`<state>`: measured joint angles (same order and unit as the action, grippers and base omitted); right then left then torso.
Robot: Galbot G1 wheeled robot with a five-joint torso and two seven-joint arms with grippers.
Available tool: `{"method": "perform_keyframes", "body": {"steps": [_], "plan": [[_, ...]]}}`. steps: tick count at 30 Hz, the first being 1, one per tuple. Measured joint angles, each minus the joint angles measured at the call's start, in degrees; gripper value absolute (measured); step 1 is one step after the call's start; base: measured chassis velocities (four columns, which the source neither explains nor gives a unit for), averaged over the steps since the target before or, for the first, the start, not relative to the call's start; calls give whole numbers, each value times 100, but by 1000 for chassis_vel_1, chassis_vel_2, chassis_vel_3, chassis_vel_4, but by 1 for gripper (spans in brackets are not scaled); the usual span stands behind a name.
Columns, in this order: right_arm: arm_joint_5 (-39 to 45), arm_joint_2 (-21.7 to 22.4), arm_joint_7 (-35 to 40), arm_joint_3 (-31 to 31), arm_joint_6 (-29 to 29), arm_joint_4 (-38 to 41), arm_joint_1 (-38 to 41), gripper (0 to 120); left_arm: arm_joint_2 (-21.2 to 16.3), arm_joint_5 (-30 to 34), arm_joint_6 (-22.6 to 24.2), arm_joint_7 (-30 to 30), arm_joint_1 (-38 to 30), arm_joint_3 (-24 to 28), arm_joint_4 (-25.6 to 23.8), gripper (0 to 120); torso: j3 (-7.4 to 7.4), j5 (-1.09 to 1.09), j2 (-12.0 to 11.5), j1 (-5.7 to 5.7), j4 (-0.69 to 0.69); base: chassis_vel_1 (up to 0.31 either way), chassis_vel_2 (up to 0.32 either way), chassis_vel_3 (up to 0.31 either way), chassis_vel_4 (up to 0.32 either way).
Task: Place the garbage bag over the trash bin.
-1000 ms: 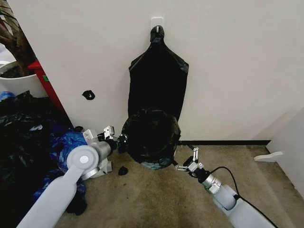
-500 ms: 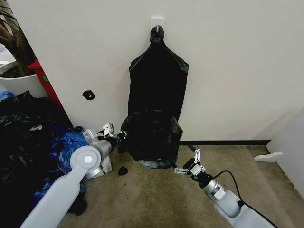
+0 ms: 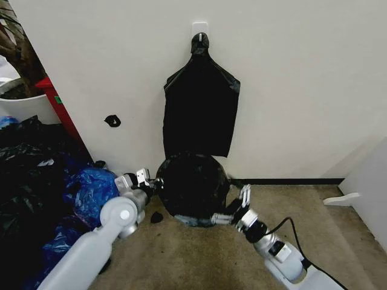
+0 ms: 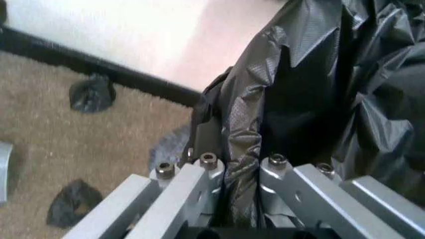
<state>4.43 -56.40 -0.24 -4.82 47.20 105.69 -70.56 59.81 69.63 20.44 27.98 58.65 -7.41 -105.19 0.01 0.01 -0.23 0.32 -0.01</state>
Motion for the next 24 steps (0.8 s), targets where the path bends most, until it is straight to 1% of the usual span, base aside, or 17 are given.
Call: {"method": "perform_keyframes", "body": {"steps": [2, 4, 7, 11, 15, 17, 20, 24], "plan": [[-65, -39, 25, -20, 0, -18, -48, 100, 132, -247, -1, -15, 68, 54, 96, 4, 0, 0, 0, 0, -2, 0, 0, 0, 0], [-102, -53, 28, -24, -1, -42, -74, 100, 179, -319, 0, -15, 96, 76, 117, 4, 0, 1, 0, 0, -2, 0, 0, 0, 0], [-146, -73, 30, -28, -1, -76, -108, 100, 266, -389, 37, 9, 168, 124, 126, 4, 0, 1, 0, 0, -2, 0, 0, 0, 0], [-159, -86, 33, -44, -2, -132, -76, 100, 357, -394, 205, 163, 316, 191, 28, 4, 0, 1, 0, 0, -1, 0, 0, 0, 0], [-170, -101, 31, -49, -3, -218, -19, 100, 343, -401, 347, 272, 485, 246, -198, 4, 0, 1, 0, 0, -1, 0, 0, 0, 0], [-176, -107, 31, -45, -3, -236, -13, 100, 317, -427, 369, 280, 516, 262, -236, 4, 0, 1, 0, 0, -1, 0, 0, 0, 0], [-198, -127, 27, -23, -4, -289, -4, 100, 220, -620, 419, 303, 617, 333, -315, 4, 0, 1, 0, 0, -1, 0, 0, 0, 0], [-205, -131, 15, -14, -6, -322, 26, 100, 134, -859, 423, 302, 756, 334, -460, 19, 0, 0, 0, 0, -1, 0, 0, 0, 0]]}}
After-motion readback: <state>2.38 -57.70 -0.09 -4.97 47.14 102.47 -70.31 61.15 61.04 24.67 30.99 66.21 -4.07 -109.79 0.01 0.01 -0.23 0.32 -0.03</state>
